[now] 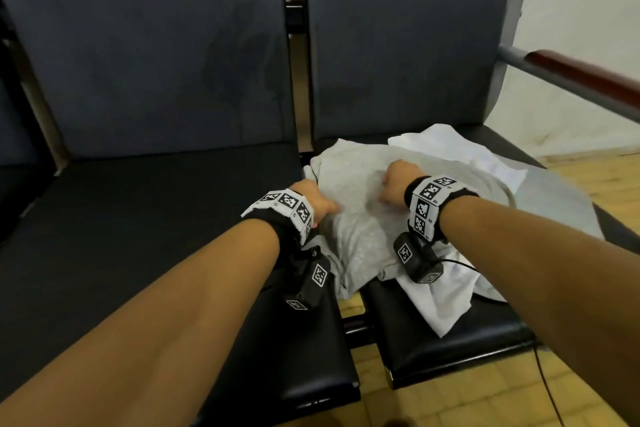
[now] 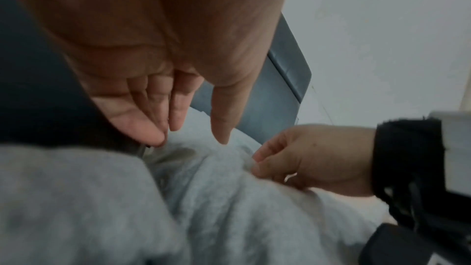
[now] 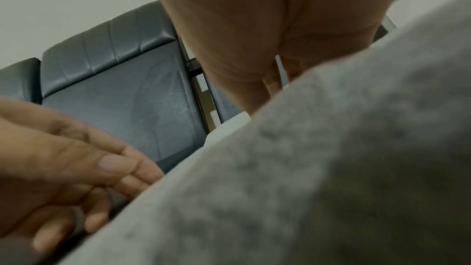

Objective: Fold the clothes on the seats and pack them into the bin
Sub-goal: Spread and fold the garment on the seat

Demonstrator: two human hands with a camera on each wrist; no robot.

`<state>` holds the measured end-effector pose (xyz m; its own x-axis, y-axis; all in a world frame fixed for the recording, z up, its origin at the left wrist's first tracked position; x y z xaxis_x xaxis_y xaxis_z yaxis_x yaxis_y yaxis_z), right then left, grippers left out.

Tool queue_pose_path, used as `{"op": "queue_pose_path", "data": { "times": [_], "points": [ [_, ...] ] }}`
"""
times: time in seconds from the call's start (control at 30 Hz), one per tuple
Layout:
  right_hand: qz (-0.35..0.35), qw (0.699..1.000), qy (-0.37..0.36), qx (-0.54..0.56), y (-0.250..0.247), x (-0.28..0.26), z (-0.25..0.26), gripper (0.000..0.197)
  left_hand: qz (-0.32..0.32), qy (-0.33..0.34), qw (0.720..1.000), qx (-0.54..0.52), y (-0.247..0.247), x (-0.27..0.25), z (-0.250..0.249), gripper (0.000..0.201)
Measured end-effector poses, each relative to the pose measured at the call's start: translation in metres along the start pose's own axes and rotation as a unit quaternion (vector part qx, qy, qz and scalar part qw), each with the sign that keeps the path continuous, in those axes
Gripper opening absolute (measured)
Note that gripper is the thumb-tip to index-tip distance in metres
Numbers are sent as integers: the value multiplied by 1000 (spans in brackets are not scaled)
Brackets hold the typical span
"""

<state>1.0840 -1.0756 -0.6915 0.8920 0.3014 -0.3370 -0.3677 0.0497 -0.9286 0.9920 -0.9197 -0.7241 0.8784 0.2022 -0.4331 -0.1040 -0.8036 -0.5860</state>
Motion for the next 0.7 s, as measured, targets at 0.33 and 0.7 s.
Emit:
{"op": "queue_pose_path", "data": {
  "times": [0.33,0.7],
  "points": [
    [-58,993,-64,84,-30,-3,-4,14,-8,27,991,133,4,5,-11,10],
    [-149,903,-205,345,-136,-107,57,20,-39,136,984,-107,-34,-67,-49,62]
  ]
}}
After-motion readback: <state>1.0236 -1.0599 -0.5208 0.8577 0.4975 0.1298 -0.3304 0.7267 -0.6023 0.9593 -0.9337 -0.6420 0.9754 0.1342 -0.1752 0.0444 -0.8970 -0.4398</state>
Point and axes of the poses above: each hand's wrist, its own x-axis towards the middle knuckle, its own y-axis out of the palm, z = x × y, the point moved 8 cm from there along x, towards the middle knuckle, and after that the axes turned 7 degrees about z, right-handed, at the moved point
